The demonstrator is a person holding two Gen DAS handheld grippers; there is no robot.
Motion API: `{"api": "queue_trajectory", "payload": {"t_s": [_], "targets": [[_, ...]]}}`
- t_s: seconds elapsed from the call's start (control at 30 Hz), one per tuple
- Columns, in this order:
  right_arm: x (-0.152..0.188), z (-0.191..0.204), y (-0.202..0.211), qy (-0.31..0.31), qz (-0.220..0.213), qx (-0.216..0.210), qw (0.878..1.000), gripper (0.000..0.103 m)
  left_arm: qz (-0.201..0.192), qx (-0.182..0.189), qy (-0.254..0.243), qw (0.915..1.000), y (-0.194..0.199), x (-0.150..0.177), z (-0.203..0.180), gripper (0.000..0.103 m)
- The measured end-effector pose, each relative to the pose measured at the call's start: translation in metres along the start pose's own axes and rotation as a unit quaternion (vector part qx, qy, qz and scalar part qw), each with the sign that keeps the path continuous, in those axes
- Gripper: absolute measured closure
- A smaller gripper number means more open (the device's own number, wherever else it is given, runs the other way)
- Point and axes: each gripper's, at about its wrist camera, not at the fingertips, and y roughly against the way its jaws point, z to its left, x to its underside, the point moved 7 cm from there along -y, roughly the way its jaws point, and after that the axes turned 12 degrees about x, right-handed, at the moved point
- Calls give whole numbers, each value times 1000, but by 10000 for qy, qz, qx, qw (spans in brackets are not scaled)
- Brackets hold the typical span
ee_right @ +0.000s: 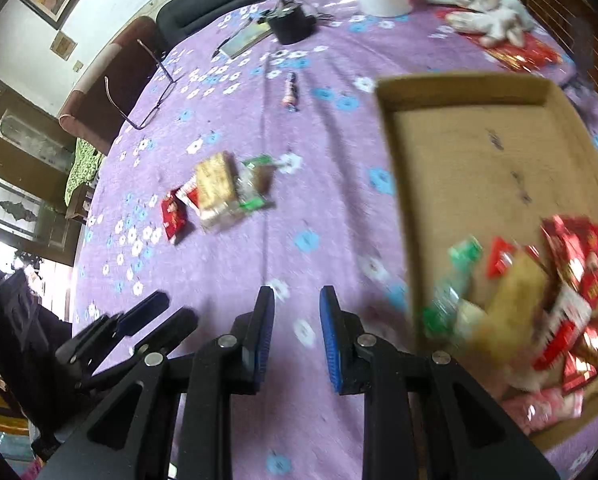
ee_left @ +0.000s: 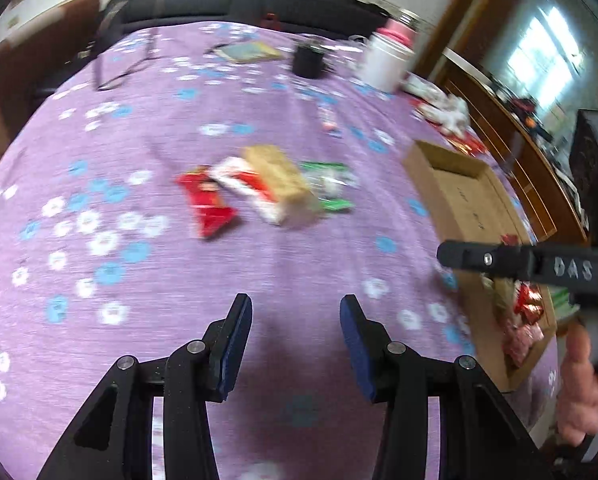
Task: Organize snacks
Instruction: 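Grasp the clear green-ended candy with the right tool while the left tool grasps a red packet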
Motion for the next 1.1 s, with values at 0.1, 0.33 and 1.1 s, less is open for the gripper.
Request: {"api": "queue_trajectory", "payload": {"t_s": [0.1,0.33,1.1], "targets": [[-26,15,-12,-86,30,-74,9999,81,-88,-98,179,9998,12,-4,24,55],[-73,37,-59,-342,307,82,9989,81,-202,-239,548,9980,31,-12,77,55],[-5,4,-7,-584,-133,570,9966,83,129,180,492,9985,-47,-78,82,54]]}}
